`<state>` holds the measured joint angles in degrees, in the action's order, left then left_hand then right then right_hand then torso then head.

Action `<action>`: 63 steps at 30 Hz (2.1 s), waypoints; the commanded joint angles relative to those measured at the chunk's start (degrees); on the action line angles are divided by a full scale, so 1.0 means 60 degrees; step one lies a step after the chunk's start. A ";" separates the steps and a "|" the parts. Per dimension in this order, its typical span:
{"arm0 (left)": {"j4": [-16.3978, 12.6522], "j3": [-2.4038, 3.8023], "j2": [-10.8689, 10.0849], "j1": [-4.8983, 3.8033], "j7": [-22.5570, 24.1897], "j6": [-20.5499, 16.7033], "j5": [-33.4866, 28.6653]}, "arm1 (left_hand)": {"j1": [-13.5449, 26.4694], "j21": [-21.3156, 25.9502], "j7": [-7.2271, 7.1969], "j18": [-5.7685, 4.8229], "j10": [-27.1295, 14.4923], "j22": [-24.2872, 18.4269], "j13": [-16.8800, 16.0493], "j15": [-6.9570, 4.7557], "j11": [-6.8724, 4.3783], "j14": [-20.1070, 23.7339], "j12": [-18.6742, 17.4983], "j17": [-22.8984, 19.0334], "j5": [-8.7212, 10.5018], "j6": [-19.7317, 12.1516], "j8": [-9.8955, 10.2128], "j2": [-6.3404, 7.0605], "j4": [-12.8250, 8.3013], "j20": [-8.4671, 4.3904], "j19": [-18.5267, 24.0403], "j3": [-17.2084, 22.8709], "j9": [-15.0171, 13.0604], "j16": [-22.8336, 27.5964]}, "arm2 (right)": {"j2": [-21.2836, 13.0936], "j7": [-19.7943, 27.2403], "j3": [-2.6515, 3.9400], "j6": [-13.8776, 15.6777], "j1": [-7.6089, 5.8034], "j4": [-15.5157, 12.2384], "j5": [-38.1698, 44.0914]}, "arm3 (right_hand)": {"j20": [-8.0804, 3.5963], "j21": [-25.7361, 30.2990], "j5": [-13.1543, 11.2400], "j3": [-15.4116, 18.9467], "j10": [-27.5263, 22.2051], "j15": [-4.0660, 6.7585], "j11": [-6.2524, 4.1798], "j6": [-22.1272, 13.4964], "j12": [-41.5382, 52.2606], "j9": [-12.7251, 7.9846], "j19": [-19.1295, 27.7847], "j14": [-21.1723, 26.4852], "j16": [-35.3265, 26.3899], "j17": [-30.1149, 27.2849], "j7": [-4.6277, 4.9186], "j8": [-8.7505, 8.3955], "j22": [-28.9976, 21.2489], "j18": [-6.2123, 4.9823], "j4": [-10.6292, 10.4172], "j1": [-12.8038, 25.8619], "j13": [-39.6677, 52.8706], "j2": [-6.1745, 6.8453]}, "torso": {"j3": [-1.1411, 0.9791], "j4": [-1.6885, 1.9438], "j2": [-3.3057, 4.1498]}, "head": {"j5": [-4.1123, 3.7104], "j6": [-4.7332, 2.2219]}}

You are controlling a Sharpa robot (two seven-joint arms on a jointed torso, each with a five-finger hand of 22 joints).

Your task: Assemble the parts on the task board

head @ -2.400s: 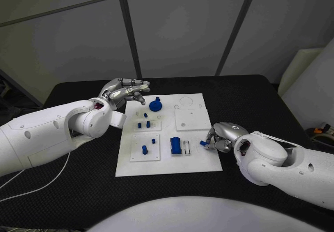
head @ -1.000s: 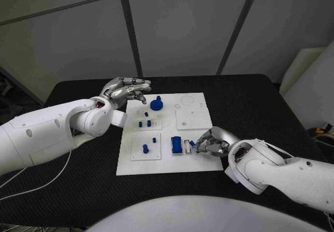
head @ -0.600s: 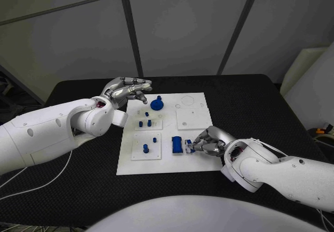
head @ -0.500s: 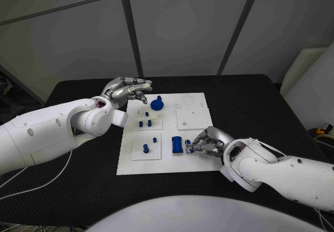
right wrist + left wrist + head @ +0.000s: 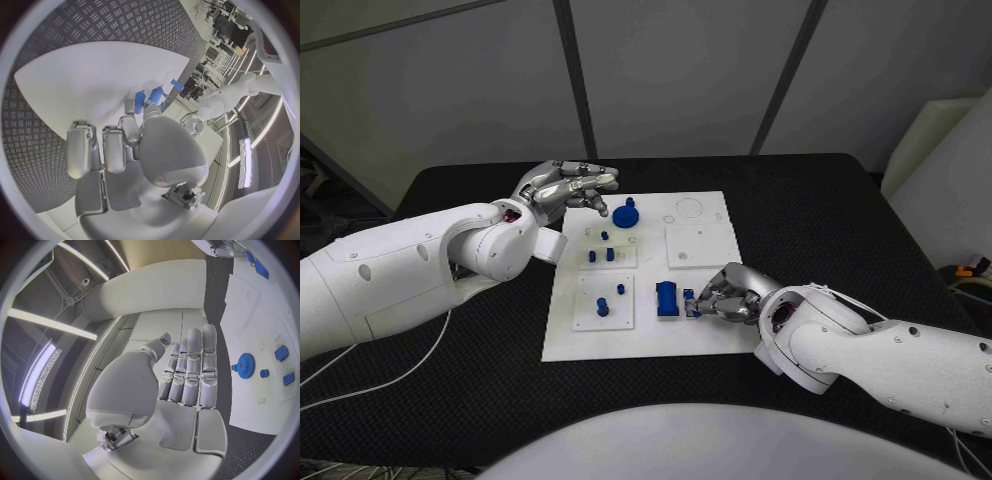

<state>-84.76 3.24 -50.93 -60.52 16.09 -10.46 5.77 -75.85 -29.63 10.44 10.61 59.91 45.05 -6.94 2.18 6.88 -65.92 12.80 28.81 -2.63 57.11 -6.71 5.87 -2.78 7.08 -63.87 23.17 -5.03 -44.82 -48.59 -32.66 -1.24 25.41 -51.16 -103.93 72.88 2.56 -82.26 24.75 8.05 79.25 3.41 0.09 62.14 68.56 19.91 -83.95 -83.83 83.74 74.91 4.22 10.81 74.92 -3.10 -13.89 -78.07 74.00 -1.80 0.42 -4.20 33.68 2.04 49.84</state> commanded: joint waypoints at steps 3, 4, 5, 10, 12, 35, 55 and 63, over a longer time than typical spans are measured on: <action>-0.0011 0.0006 0.0013 -0.0012 -0.0041 0.0198 -0.0024 | 0.0086 0.0061 0.0012 -0.0050 -0.0072 -0.0021 0.0017 -0.0004 -0.0010 0.0071 0.0061 -0.0013 -0.0016 -0.0067 0.0002 -0.0014 -0.0019 0.0070 0.0019 -0.0065 0.0018 0.0014 | 0.0062 -0.0030 -0.0002 -0.0217 -0.0007 0.0021 0.0154 | -0.0020 -0.0003 0.0014 0.0081 0.0008 0.0054 0.0018 -0.0021 -0.0061 -0.0005 -0.0171 -0.0704 0.0001 0.0955 0.0081 -0.0016 0.0788 0.0095 -0.0172 0.0219 -0.0020 0.0061 | 0.0001 0.0007 0.0003 | -0.0009 -0.0005; -0.0010 0.0006 0.0012 -0.0012 -0.0041 0.0198 -0.0024 | 0.0086 0.0064 0.0015 -0.0050 -0.0077 -0.0022 0.0017 -0.0003 -0.0009 0.0073 0.0061 -0.0015 -0.0016 -0.0071 0.0004 -0.0014 -0.0020 0.0071 0.0020 -0.0066 0.0020 0.0014 | 0.0070 -0.0026 -0.0002 -0.0209 -0.0007 0.0027 0.0158 | -0.0015 -0.0006 0.0053 0.0151 0.0010 0.0047 0.0026 -0.0020 -0.0059 0.0000 -0.0173 -0.0704 0.0000 0.0956 0.0088 -0.0014 0.0793 0.0096 -0.0248 0.0331 -0.0017 0.0100 | -0.0002 0.0006 0.0002 | -0.0010 -0.0004; -0.0008 0.0006 0.0012 -0.0012 -0.0041 0.0198 -0.0024 | 0.0086 0.0069 0.0019 -0.0051 -0.0085 -0.0025 0.0018 0.0000 -0.0006 0.0079 0.0062 -0.0018 -0.0016 -0.0080 0.0008 -0.0012 -0.0021 0.0072 0.0021 -0.0068 0.0022 0.0014 | 0.0079 -0.0020 -0.0002 -0.0201 -0.0007 0.0031 0.0161 | -0.0010 -0.0006 0.0087 0.0215 0.0014 0.0042 0.0031 -0.0017 -0.0055 0.0005 -0.0173 -0.0704 -0.0003 0.0954 0.0091 -0.0012 0.0794 0.0097 -0.0311 0.0422 -0.0012 0.0131 | -0.0001 0.0007 0.0004 | -0.0012 -0.0006; -0.0006 0.0006 0.0012 -0.0012 -0.0041 0.0202 -0.0024 | 0.0086 0.0069 0.0019 -0.0051 -0.0085 -0.0025 0.0018 0.0000 -0.0006 0.0079 0.0062 -0.0018 -0.0016 -0.0080 0.0008 -0.0012 -0.0021 0.0072 0.0021 -0.0068 0.0022 0.0014 | 0.0109 0.0030 -0.0002 -0.0136 -0.0007 0.0034 0.0168 | 0.0000 -0.0001 -0.0140 0.0452 0.0026 0.0038 0.0032 0.0007 -0.0042 0.0039 -0.0172 -0.0704 -0.0007 0.0955 0.0084 0.0015 0.0795 0.0095 -0.0443 0.0765 0.0006 0.0159 | -0.0006 0.0004 0.0007 | -0.0004 -0.0002; -0.0005 0.0006 0.0012 -0.0012 -0.0042 0.0204 -0.0024 | 0.0086 0.0070 0.0020 -0.0051 -0.0087 -0.0026 0.0018 0.0000 -0.0005 0.0080 0.0063 -0.0019 -0.0017 -0.0082 0.0008 -0.0013 -0.0021 0.0073 0.0022 -0.0069 0.0023 0.0014 | 0.0112 0.0055 -0.0002 -0.0096 -0.0007 0.0025 0.0170 | 0.0000 -0.0004 -0.0240 0.0539 0.0033 0.0040 0.0029 0.0010 -0.0028 0.0054 -0.0174 -0.0705 -0.0006 0.0959 0.0078 0.0026 0.0800 0.0096 -0.0455 0.0917 0.0019 0.0122 | -0.0007 0.0003 0.0004 | -0.0002 0.0001; 0.0029 0.0006 -0.0017 -0.0012 0.0006 0.0117 -0.0024 | 0.0081 0.0086 0.0031 -0.0052 -0.0109 -0.0035 0.0020 0.0008 0.0004 0.0095 0.0069 -0.0029 -0.0017 -0.0105 0.0016 -0.0016 -0.0026 0.0078 0.0027 -0.0072 0.0030 0.0012 | -0.0272 0.0536 -0.0007 -0.0445 -0.0007 -0.0105 0.0620 | -0.0002 0.0027 -0.1695 0.1076 0.0009 0.0040 0.0033 -0.0093 -0.0032 0.0206 -0.0161 -0.0706 -0.0026 0.0963 0.0079 0.0104 0.0787 0.0091 -0.0168 0.0893 0.0064 0.0159 | -0.0009 -0.0004 -0.0017 | 0.0031 -0.0059; 0.0055 0.0005 0.0010 -0.0010 0.0019 0.0108 -0.0023 | 0.0059 0.0095 0.0033 -0.0050 -0.0118 -0.0040 0.0019 0.0009 0.0005 0.0102 0.0077 -0.0036 -0.0017 -0.0114 0.0016 -0.0023 -0.0040 0.0080 0.0027 -0.0067 0.0032 0.0008 | -0.0243 0.0447 -0.0011 -0.0794 -0.0005 0.0091 0.1008 | -0.0002 0.0007 -0.1698 0.1031 0.0026 0.0043 0.0026 -0.0086 -0.0004 0.0243 -0.0176 -0.0714 -0.0009 0.0992 0.0073 0.0137 0.0819 0.0097 -0.0065 0.0584 0.0091 0.0039 | -0.0016 0.0009 0.0007 | 0.0037 -0.0037; 0.0057 0.0004 0.0018 -0.0007 0.0072 0.0052 -0.0023 | 0.0059 0.0095 0.0033 -0.0050 -0.0118 -0.0040 0.0019 0.0009 0.0005 0.0102 0.0077 -0.0036 -0.0017 -0.0114 0.0016 -0.0023 -0.0040 0.0080 0.0027 -0.0067 0.0032 0.0008 | -0.0055 0.0285 -0.0008 -0.0762 -0.0005 0.0345 0.1114 | -0.0006 -0.0002 -0.1648 0.0986 0.0035 0.0048 0.0019 -0.0066 0.0008 0.0267 -0.0183 -0.0716 -0.0003 0.1003 0.0067 0.0166 0.0833 0.0100 0.0014 0.0390 0.0105 -0.0067 | -0.0012 0.0005 0.0000 | 0.0060 0.0002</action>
<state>-84.39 3.23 -50.89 -60.50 15.80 -10.11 5.73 -75.86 -29.41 10.64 10.61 59.49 44.86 -6.90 2.26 6.90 -65.84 13.04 28.65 -2.63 56.91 -6.71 5.87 -2.94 7.28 -63.66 23.01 -4.89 -44.82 -48.99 -30.06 -1.17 21.48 -51.24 -102.35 78.72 2.56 -82.26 14.48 13.97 79.23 3.39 0.10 61.89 68.53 21.62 -83.95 -83.84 83.74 74.93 4.52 11.94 74.91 -3.10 -14.06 -75.05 74.60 -2.07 0.32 -4.15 33.72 2.37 49.81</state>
